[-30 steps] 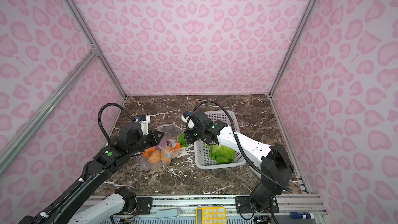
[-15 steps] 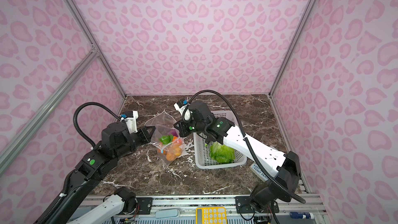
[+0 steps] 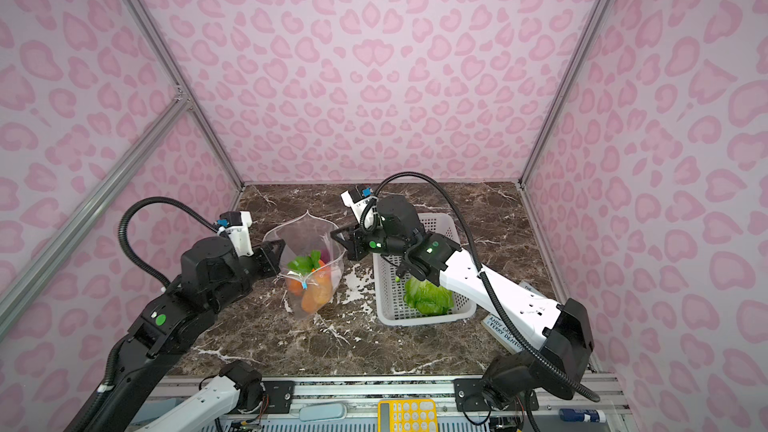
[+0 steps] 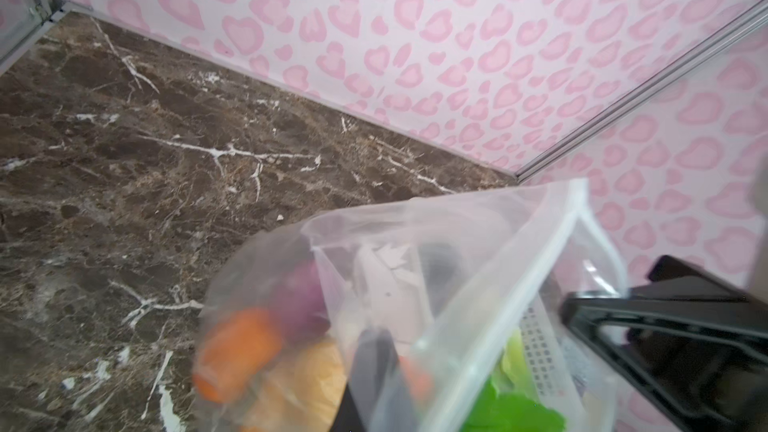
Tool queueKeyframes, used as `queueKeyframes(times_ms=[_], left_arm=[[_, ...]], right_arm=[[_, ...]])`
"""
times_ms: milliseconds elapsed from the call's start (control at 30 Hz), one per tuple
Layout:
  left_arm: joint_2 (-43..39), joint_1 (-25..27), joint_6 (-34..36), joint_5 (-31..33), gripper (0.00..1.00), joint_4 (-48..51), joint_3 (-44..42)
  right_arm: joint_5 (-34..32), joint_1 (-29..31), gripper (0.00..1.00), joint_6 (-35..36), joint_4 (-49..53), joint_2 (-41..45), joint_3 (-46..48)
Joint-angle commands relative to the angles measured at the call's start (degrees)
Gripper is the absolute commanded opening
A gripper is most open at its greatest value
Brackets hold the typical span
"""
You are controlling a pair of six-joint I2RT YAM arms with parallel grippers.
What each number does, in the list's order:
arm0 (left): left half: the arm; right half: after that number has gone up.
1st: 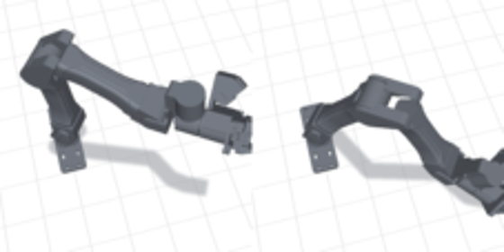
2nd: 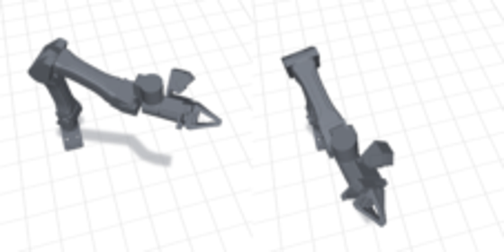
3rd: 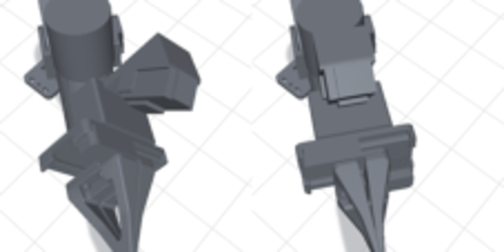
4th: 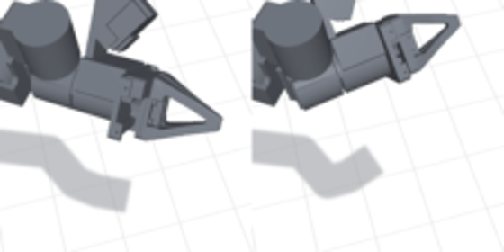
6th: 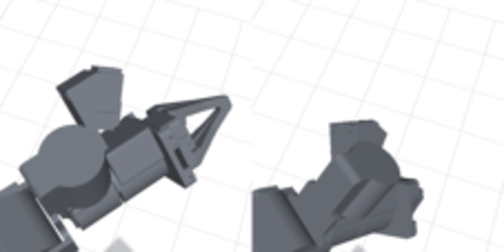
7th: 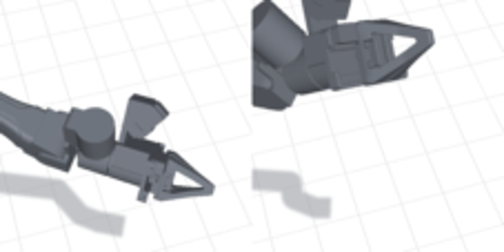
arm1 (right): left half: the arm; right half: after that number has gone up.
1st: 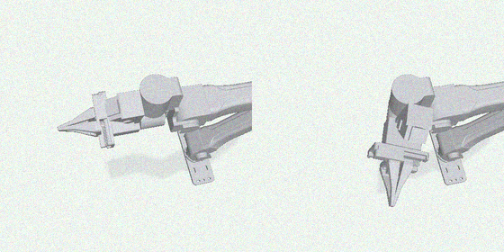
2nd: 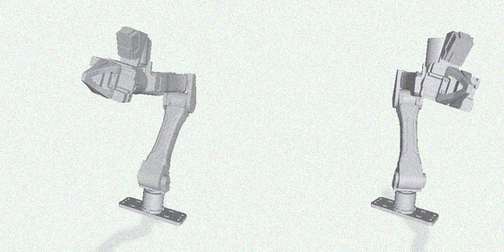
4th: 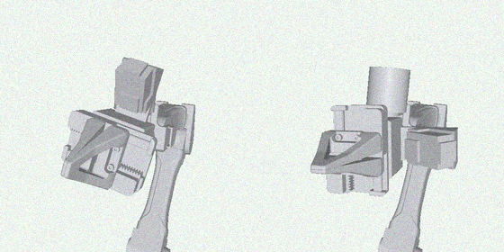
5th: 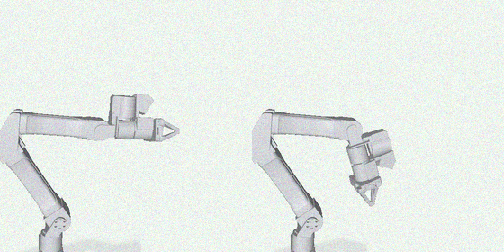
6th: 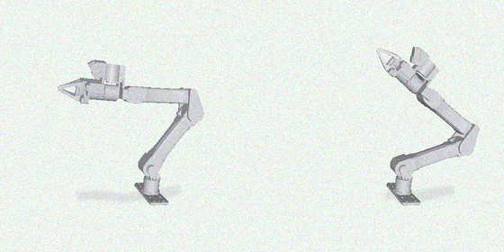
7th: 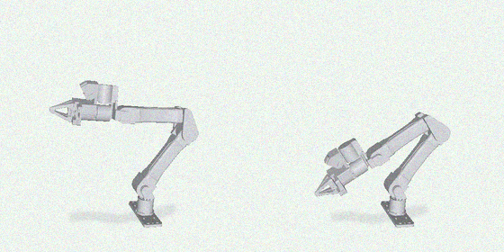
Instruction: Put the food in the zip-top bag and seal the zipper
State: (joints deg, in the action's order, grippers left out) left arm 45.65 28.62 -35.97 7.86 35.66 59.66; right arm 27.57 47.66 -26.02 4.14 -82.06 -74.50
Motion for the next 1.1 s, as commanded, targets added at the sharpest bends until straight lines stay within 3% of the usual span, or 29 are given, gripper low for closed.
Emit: queueKeyframes(times_ms=[0, 167, 367, 567, 633, 733, 833, 967, 1067], left_arm=[[1.13, -0.11, 0.29, -0.33, 0.03, 0.27, -1.80], [1.86, -0.15, 0.93, 0.76, 0.03, -0.26, -2.79], [3.26, -0.15, 0.69, -2.44, 0.03, -1.22, -4.46], [5.42, -0.13, -0.33, -6.13, 0.03, -1.90, -5.26], [5.40, -0.15, -0.34, -6.34, 0.03, -1.99, -4.78], [4.85, -0.14, -0.25, -5.86, 0.03, -2.08, -4.12], [4.26, -0.14, -0.38, -5.63, 0.03, -2.50, -3.94], [3.96, -0.14, -0.73, -5.66, 0.03, -2.61, -4.02], [3.73, -0.15, -1.03, -5.60, 0.03, -2.69, -4.28]], right_arm=[[4.14, -0.32, 0.00, -4.16, -12.39, 1.35, 1.86], [-4.89, 0.77, 0.00, 3.47, 1.76, -0.66, -2.14], [-16.23, 0.84, 0.00, 6.60, 15.24, -6.00, -5.23], [-18.87, 1.28, 0.00, 6.70, 22.35, -9.19, -7.50], [-19.07, 1.39, 0.04, 6.98, 22.65, -9.03, -7.66], [-20.74, 1.48, 0.20, 7.51, 23.91, -8.74, -8.24], [-20.87, 1.44, 0.31, 7.59, 25.21, -9.24, -8.96], [-19.97, 1.97, 0.38, 7.16, 27.61, -10.50, -10.14], [-20.81, 2.98, 0.37, 7.67, 28.81, -10.73, -10.14]])
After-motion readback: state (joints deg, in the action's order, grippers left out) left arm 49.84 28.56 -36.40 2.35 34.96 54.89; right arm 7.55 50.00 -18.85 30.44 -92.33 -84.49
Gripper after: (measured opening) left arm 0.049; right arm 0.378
